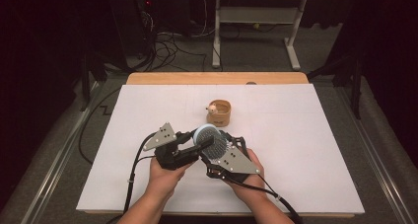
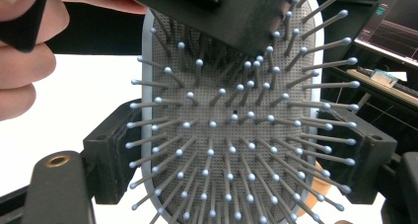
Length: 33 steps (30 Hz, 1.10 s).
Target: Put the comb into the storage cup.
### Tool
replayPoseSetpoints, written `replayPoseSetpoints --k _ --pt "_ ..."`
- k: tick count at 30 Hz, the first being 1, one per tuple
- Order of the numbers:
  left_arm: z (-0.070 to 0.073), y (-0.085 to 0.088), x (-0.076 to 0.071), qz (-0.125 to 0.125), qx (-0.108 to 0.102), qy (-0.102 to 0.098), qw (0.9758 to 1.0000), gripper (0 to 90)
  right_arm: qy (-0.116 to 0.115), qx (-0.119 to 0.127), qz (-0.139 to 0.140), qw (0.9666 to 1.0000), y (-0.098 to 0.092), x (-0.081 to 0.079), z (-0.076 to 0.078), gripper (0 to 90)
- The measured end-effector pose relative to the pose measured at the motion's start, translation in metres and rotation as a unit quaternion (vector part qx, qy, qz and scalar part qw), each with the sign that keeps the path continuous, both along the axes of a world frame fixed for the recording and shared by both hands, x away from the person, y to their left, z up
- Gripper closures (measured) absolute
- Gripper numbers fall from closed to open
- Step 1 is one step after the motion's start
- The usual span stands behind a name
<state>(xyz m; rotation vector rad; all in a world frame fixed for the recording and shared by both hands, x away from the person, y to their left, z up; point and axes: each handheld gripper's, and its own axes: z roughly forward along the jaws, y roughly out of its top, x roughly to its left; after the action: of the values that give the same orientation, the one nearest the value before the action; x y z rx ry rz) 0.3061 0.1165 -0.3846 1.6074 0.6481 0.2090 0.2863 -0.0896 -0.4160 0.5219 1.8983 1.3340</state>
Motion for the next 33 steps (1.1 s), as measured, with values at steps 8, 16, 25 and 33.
replayPoseSetpoints --k 8,16,25,33 --pt "0.0 0.001 0.0 0.001 -0.008 0.004 1.0 57.3 0.001 -0.002 0.0 1.0 0.001 0.0 0.0 20.3" --pt "-0.002 0.002 0.002 0.003 -0.014 0.01 0.9998 57.4 0.011 -0.003 0.004 0.9999 0.001 0.002 0.001 20.0" --pt "0.001 0.009 0.0 0.016 -0.027 -0.007 0.9995 57.7 0.065 0.008 0.01 0.9978 -0.002 0.011 -0.002 14.1" --pt "0.001 0.01 -0.001 0.021 -0.023 -0.019 0.9993 57.7 0.087 0.027 0.017 0.9957 -0.005 0.014 0.0 0.4"
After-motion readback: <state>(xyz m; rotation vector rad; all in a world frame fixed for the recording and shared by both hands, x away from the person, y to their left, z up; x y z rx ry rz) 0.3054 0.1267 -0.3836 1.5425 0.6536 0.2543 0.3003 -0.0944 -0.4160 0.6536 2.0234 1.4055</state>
